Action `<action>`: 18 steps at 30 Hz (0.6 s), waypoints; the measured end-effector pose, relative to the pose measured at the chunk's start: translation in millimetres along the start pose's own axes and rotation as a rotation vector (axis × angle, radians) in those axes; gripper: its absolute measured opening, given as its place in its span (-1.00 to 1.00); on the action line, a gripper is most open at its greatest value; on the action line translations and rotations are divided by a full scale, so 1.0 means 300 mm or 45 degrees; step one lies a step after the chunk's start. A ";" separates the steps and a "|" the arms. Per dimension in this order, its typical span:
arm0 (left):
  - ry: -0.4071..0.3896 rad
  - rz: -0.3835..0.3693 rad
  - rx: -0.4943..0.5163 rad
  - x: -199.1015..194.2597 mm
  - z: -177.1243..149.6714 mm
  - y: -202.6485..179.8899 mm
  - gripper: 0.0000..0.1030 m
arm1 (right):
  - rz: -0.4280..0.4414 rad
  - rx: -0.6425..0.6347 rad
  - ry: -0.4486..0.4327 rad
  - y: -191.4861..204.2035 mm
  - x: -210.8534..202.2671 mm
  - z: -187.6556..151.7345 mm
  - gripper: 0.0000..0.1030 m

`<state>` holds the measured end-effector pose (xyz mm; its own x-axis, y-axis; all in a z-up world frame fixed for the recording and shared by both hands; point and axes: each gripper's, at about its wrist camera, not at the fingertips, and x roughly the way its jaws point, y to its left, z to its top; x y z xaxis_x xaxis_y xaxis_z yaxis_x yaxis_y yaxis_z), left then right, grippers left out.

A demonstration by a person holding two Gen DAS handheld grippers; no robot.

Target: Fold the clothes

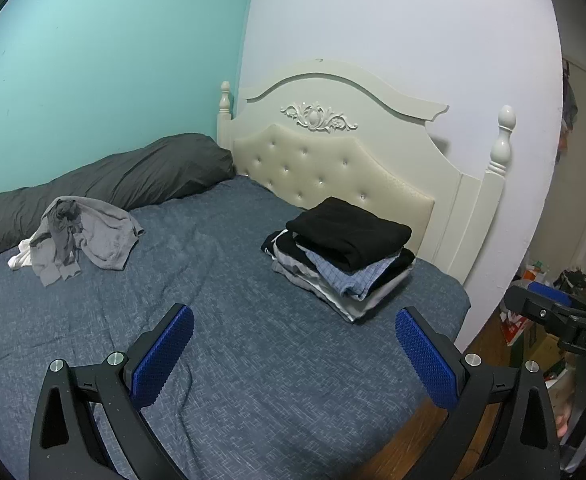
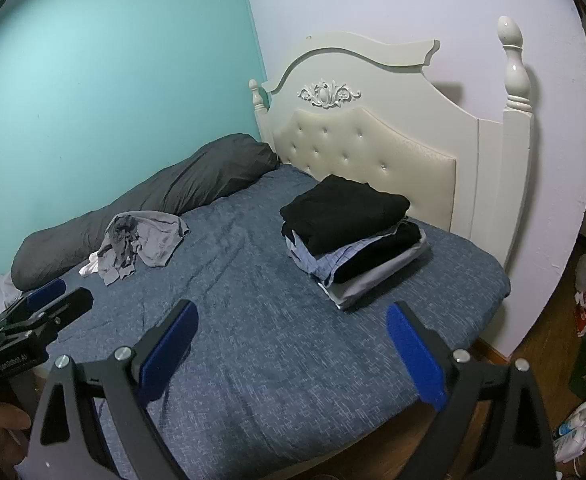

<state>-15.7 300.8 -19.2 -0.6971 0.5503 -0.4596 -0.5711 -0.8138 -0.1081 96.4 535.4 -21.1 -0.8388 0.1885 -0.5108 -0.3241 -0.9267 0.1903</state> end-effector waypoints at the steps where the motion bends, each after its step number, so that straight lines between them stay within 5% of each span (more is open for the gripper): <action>1: 0.001 0.000 0.001 0.000 0.000 0.000 1.00 | 0.000 0.000 0.000 0.001 0.000 0.000 0.86; 18: 0.023 0.001 0.000 0.009 -0.006 -0.007 1.00 | -0.003 0.005 0.003 -0.008 0.002 -0.011 0.86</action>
<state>-15.4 303.6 -21.8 -0.6897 0.5464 -0.4752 -0.5707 -0.8141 -0.1076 98.2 536.7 -24.5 -0.8370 0.1898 -0.5132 -0.3278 -0.9249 0.1925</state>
